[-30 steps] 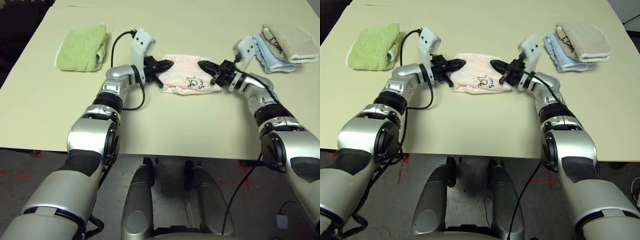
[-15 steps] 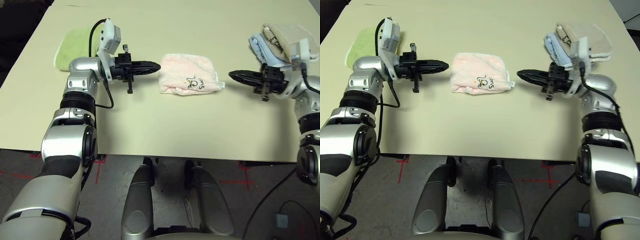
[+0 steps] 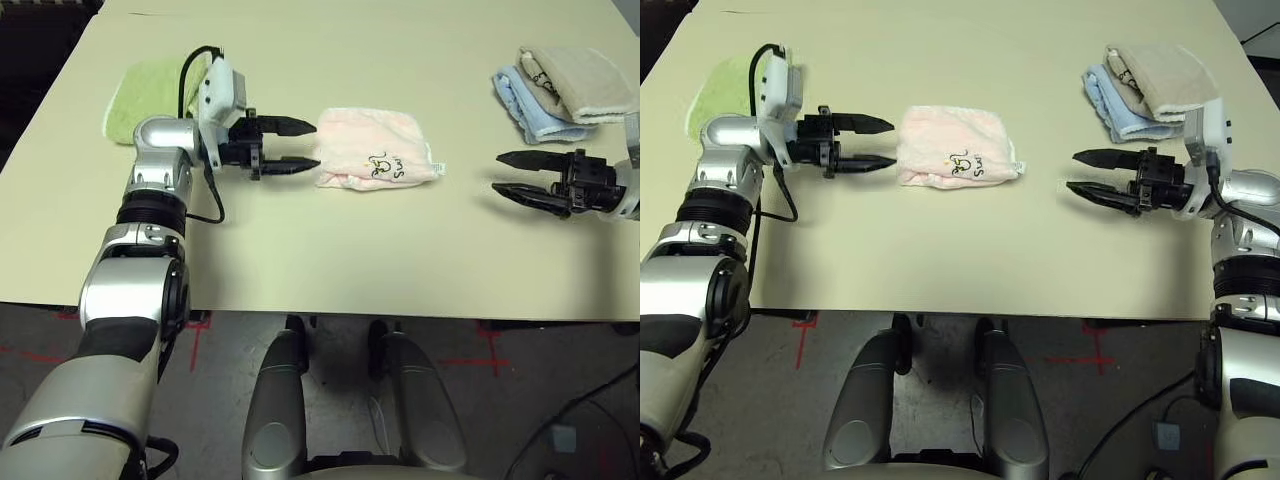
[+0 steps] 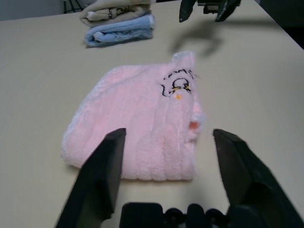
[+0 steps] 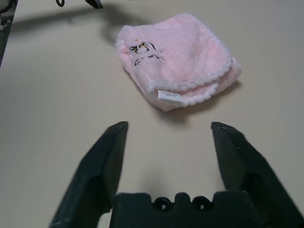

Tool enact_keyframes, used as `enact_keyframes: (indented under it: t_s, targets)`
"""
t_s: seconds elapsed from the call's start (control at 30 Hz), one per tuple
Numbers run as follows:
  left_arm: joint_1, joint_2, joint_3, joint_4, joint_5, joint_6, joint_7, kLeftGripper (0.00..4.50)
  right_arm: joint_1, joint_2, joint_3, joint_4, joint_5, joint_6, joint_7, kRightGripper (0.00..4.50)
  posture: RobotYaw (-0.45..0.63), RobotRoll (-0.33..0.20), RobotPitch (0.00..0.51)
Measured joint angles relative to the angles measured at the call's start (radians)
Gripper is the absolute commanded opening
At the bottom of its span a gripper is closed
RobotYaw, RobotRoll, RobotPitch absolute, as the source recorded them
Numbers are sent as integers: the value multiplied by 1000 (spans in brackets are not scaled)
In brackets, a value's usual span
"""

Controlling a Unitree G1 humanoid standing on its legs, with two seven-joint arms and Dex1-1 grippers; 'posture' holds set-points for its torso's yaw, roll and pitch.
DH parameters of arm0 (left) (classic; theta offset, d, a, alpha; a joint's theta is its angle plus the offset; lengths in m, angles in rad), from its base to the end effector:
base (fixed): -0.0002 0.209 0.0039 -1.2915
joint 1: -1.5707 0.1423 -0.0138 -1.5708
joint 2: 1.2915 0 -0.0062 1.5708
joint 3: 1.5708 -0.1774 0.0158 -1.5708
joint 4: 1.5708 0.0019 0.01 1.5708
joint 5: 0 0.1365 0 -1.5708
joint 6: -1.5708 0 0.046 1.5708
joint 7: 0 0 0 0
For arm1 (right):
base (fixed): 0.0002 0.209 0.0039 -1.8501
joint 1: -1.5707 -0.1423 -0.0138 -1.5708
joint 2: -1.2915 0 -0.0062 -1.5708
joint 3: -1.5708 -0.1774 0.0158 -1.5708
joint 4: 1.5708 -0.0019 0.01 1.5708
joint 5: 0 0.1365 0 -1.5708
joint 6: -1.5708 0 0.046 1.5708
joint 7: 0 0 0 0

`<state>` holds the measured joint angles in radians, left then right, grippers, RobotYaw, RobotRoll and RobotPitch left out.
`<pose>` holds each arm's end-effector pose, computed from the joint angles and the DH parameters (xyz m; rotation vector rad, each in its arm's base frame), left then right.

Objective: Fold the towel and set it aside.

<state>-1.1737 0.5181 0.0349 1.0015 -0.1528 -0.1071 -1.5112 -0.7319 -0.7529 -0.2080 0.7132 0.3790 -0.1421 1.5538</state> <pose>0.3552 0.2323 0.2459 0.4105 -0.0967 -1.3166 0.2878 -0.3302 0.2034 -0.3728 -0.1534 1.1249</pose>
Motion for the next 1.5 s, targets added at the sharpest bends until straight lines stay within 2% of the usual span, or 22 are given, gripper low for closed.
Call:
enact_keyframes:
  t_s: [0.07, 0.17, 0.3, 0.4, 0.83, 1.23, 1.43, 1.5]
  targets:
    - [-61, 39, -7, 27, 0, 340, 52, 4500, -2, 10, 1, -1, 1, 2, -4, 4467, 14, 0, 302]
    - [-133, 61, 7, 53, -12, 681, 132, 4500, -7, 25, 4, -1, 1, 2, -6, 4467, 20, 0, 306]
    - [-154, 51, 45, 119, -24, 951, 278, 4500, -31, 33, 9, -1, 0, -5, -6, 4467, 24, 0, 311]
    - [-165, 44, 68, 126, -41, 1032, 324, 4500, -35, 37, 10, 0, -1, -10, -6, 4467, 23, 0, 312]
    - [-200, -65, 162, 183, -95, 1073, 444, 4500, 12, 38, 10, -27, 0, -4, -30, 4467, -26, 0, 321]
    - [-226, -185, 79, 182, -77, 1099, 397, 4500, 34, 37, 10, -84, 3, 13, -53, 4467, -42, 0, 326]
    - [-236, -222, 72, 182, -73, 1068, 439, 4500, 41, 37, 10, -86, 5, 14, -61, 4467, -46, 0, 325]
    - [-239, -235, 78, 182, -76, 1062, 467, 4114, 43, 36, 10, -86, 5, 13, -62, 4500, -47, 0, 326]
